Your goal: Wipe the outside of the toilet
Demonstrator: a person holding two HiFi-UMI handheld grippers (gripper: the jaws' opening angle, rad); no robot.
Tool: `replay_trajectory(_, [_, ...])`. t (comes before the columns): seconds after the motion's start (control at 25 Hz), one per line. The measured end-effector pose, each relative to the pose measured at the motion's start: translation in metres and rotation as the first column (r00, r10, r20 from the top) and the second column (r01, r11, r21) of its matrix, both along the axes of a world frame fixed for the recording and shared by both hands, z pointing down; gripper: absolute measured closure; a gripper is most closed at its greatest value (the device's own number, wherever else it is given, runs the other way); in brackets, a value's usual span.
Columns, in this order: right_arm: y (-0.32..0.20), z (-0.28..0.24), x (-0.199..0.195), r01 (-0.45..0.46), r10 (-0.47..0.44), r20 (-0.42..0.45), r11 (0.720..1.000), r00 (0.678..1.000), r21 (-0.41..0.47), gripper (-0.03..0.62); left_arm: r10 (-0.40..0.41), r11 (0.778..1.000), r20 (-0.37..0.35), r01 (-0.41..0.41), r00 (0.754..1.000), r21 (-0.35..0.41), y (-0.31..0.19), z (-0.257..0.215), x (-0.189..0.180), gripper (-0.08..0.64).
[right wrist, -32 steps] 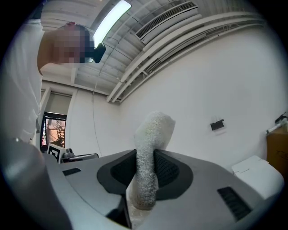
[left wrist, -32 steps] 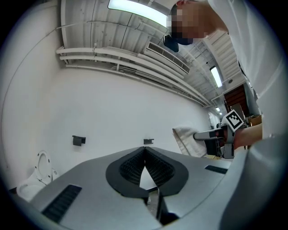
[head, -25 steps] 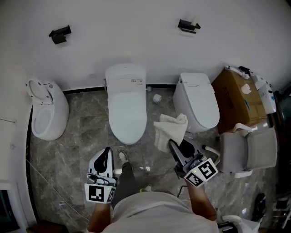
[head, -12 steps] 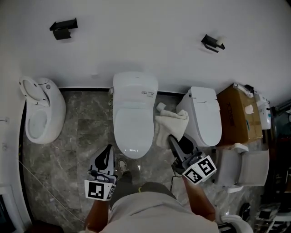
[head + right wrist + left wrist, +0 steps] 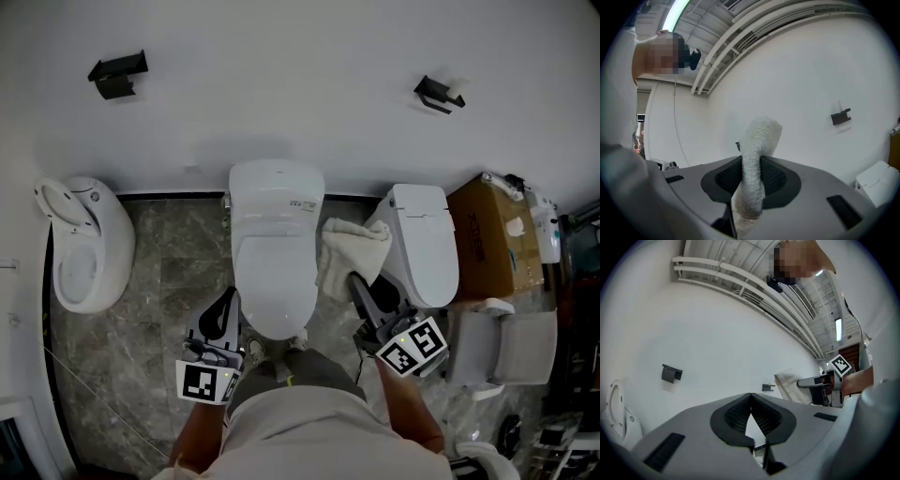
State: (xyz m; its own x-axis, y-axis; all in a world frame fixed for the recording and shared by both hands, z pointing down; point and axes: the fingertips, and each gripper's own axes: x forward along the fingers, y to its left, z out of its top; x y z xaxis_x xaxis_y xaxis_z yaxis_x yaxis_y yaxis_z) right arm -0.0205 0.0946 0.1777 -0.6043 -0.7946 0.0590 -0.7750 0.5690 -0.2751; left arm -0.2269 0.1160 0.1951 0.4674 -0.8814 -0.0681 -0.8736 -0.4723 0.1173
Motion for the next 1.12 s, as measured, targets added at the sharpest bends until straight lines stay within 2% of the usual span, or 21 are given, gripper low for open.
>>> replay_trajectory(0.36, [-0.061, -0.018, 0.042, 0.054, -0.056, 0.047, 0.998, 0.997, 0.044, 0.476, -0.032, 0.997, 0.038, 0.029, 0.999, 0.068, -0.049, -0.036, 0.049, 0.543])
replay_trajectory(0.52, [-0.086, -0.015, 0.046, 0.087, -0.089, 0.062, 0.995, 0.994, 0.037, 0.476, -0.067, 0.996, 0.069, 0.063, 0.995, 0.061, -0.067, -0.037, 0.052, 0.543])
replay_trajectory(0.72, [-0.116, 0.010, 0.042, 0.132, -0.131, 0.054, 0.991, 0.990, -0.007, 0.476, -0.087, 0.996, 0.077, 0.084, 0.993, 0.033, -0.090, -0.019, 0.057, 0.541])
replay_trajectory(0.84, [-0.137, 0.032, 0.037, 0.157, -0.155, 0.050, 0.987, 0.987, -0.035, 0.476, -0.096, 0.995, 0.064, 0.097, 0.993, -0.012, -0.105, 0.003, 0.058, 0.542])
replay_trajectory(1.0, [-0.164, 0.069, 0.028, 0.209, -0.198, 0.106, 0.973, 0.974, -0.102, 0.476, -0.109, 0.992, 0.065, 0.113, 0.992, -0.058, -0.127, 0.039, 0.057, 0.541])
replay_trajectory(1.12, [-0.186, 0.096, 0.012, 0.250, -0.235, 0.129, 0.962, 0.963, -0.113, 0.476, -0.123, 0.988, 0.075, 0.129, 0.990, -0.083, -0.146, 0.068, 0.054, 0.542])
